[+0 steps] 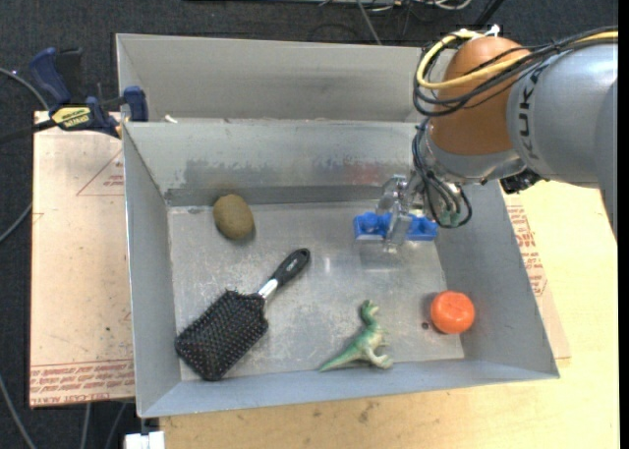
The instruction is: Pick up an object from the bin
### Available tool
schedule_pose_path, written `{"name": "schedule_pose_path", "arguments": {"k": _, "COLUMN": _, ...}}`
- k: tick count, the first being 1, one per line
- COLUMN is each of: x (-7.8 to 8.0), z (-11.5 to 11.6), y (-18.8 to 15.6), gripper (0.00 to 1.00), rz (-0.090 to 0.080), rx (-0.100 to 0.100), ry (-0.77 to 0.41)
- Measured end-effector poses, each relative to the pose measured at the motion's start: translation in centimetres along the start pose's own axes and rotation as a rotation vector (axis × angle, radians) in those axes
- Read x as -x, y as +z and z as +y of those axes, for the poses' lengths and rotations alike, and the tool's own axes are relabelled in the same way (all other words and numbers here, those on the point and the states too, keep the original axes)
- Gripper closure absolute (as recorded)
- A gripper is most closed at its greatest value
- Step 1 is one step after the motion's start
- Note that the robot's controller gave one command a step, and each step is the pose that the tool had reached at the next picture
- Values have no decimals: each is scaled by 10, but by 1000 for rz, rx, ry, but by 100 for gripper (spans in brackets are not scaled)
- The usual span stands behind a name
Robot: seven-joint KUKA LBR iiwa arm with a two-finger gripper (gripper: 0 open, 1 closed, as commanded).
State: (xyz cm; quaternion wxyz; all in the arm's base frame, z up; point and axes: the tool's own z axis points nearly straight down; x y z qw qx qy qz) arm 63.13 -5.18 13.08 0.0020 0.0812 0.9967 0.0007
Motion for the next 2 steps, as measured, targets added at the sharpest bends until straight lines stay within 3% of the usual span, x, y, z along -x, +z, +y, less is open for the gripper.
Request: {"name": "schedule_pose_path", "arguments": {"k": 2, "x": 0, "z": 0, "y": -18, "gripper": 100, "rz": 4, "rx": 0, "ry": 0}}
